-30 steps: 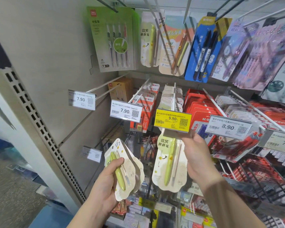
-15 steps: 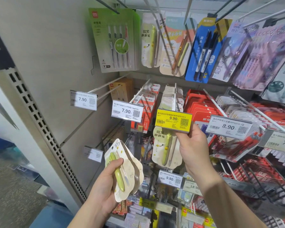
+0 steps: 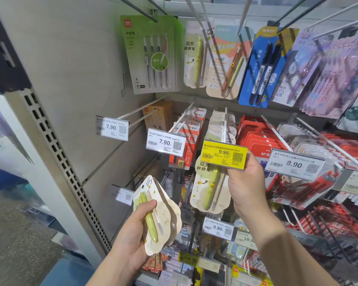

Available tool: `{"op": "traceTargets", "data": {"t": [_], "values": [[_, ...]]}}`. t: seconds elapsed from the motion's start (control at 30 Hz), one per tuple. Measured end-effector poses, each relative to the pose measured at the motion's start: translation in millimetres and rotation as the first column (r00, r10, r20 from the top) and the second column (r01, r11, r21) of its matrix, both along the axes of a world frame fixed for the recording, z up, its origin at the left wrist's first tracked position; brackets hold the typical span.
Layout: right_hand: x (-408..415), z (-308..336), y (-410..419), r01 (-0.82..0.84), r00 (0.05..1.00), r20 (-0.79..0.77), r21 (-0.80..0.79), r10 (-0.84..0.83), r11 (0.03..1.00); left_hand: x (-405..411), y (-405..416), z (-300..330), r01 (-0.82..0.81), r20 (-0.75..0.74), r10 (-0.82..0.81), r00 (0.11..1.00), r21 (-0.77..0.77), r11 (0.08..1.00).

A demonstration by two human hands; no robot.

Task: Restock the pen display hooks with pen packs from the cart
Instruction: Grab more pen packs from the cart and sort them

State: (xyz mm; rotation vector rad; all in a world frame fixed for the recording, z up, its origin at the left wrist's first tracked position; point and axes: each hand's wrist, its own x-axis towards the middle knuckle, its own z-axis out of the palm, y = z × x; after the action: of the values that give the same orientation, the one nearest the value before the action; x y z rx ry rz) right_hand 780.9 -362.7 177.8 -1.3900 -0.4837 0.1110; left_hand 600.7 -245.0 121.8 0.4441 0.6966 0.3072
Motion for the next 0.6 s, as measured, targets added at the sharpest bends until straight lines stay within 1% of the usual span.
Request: {"op": "traceTargets", "data": {"t": [0.17, 0.27, 0.33, 0.5, 0.6], "values": [[2.0, 3.3, 2.1, -0.045, 0.986, -0.155, 0.090, 0.059, 0.995, -0.1, 2.5, 0.9, -0.005, -0.007, 0.005, 1.000, 0.001, 1.000], [2.5, 3.3, 3.2, -0.065, 0.976, -0.198, 0.130, 0.090, 0.989, 0.3, 2.8, 1.7, -0.004, -0.008, 0.004, 1.000, 0.006, 1.000], [3.7, 3.2, 3.6, -0.062, 0.972, -0.216, 0.146, 0.093, 0.987, 0.7, 2.2, 1.7, -0.004, -0.007, 0.004, 1.000, 0.005, 1.000], [8.1, 3.6, 4.1, -0.094, 0.966, -0.227, 0.124, 0.121, 0.988, -0.5, 3.7, -1.4, -0.011, -0.012, 0.011, 1.000, -0.004, 1.000], [11.4, 2.2, 3.8, -0.087, 0.977, -0.187, 0.077, 0.101, 0.993, -1.2, 5.4, -2.6, -0.014, -0.021, 0.014, 1.000, 0.003, 1.000]]}}
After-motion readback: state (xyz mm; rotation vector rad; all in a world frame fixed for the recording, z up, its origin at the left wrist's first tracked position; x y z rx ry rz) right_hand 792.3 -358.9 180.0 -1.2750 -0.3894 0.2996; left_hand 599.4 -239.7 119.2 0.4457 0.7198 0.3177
